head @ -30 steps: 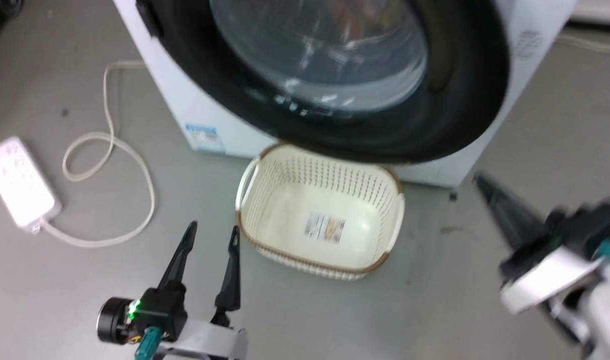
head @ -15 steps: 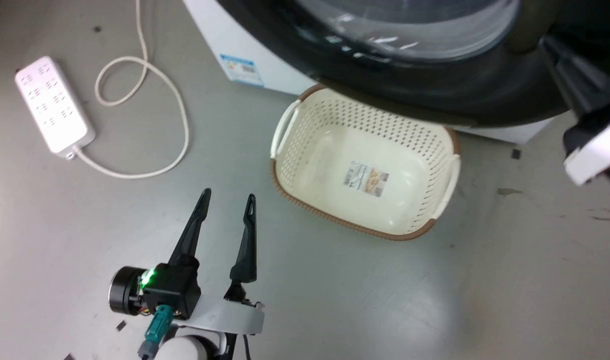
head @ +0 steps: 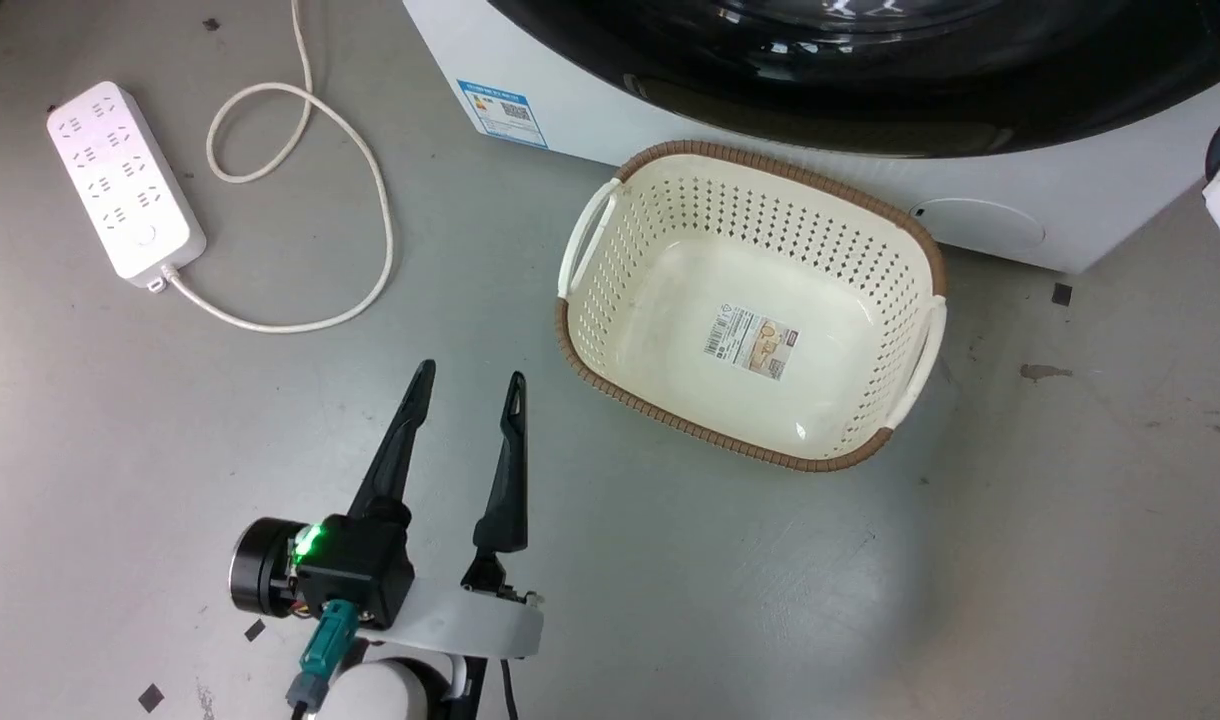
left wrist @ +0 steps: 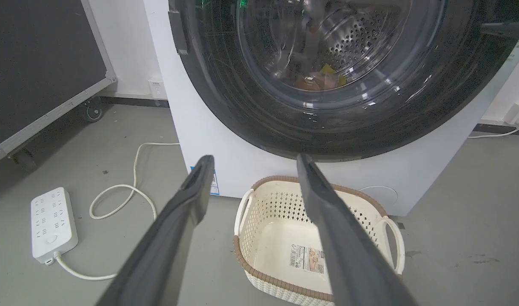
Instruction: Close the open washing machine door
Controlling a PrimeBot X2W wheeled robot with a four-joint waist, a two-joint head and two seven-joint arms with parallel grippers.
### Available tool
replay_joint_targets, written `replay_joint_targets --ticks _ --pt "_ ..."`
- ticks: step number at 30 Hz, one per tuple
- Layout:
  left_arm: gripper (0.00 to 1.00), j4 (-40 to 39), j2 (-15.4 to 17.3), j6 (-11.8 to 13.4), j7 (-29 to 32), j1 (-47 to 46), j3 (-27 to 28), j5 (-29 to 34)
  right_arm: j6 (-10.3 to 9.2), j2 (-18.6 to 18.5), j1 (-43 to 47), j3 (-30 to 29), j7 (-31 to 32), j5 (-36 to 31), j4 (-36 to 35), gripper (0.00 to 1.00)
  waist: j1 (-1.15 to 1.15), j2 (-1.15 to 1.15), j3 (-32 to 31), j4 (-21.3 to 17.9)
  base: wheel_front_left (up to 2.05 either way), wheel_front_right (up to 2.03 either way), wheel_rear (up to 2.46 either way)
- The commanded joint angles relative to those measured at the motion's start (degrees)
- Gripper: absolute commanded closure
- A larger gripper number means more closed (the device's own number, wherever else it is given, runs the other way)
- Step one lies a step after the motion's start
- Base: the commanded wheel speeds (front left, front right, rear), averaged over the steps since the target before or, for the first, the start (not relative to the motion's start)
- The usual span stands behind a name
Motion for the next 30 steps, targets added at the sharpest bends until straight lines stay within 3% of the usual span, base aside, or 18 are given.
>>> replay_joint_targets --ticks 1,6,7,8,9,14,20,25,30 --pt "0.00 0.2 0.0 0.6 -0.2 -0.6 -0.1 -0.2 -0.65 -1.0 -2.0 -0.6 -1.0 0.7 2.2 1.00 0.00 0.00 -0.9 -0.4 0.00 0.00 0.00" --pt "0.00 1.0 0.0 0.2 -0.2 -0.1 0.7 -0.5 -0.65 -0.3 0.6 1.6 -4.2 0.7 2.4 1.00 0.00 0.00 -4.0 -1.5 0.00 0.00 0.00" --pt "0.00 1.1 0.0 0.1 -0.2 0.0 1.0 -0.7 -0.65 -0.3 1.6 2.1 -5.1 0.4 2.2 0.85 0.00 0.00 -4.9 -1.8 0.00 0.00 0.00" --pt "0.00 1.3 0.0 -0.1 -0.2 0.2 1.3 -0.8 -0.65 -0.3 2.7 2.2 -6.3 0.4 2.0 0.51 0.00 0.00 -5.8 -2.1 0.00 0.00 0.00" --pt "0.00 1.6 0.0 -0.2 -0.2 0.3 1.5 -0.9 -0.65 0.0 3.9 2.1 -7.5 0.4 1.9 0.00 0.00 0.00 -6.9 -2.5 0.00 0.00 0.00" --pt "0.00 3.1 0.0 -1.1 -0.2 1.6 3.0 -1.6 -0.65 0.8 11.4 1.5 -10.9 -2.1 -0.8 0.00 0.00 0.00 -12.1 -5.1 0.00 0.00 0.00" --pt "0.00 4.7 0.0 -2.5 -0.2 3.4 4.4 -1.6 -0.65 4.3 23.6 -5.4 -11.7 -8.8 -8.3 0.00 0.00 0.00 -17.1 -8.3 0.00 0.00 0.00" --pt "0.00 6.0 0.0 -3.6 -0.2 4.5 5.8 -1.2 -0.65 11.2 36.0 -16.1 -11.8 -16.8 -17.4 0.00 0.00 0.00 -19.8 -10.7 0.00 0.00 0.00" --pt "0.00 7.5 0.0 -4.1 -0.2 5.5 6.9 -0.9 -0.65 19.1 46.8 -22.5 -11.8 -24.7 -25.1 0.00 0.00 0.00 -21.5 -12.4 0.00 0.00 0.00"
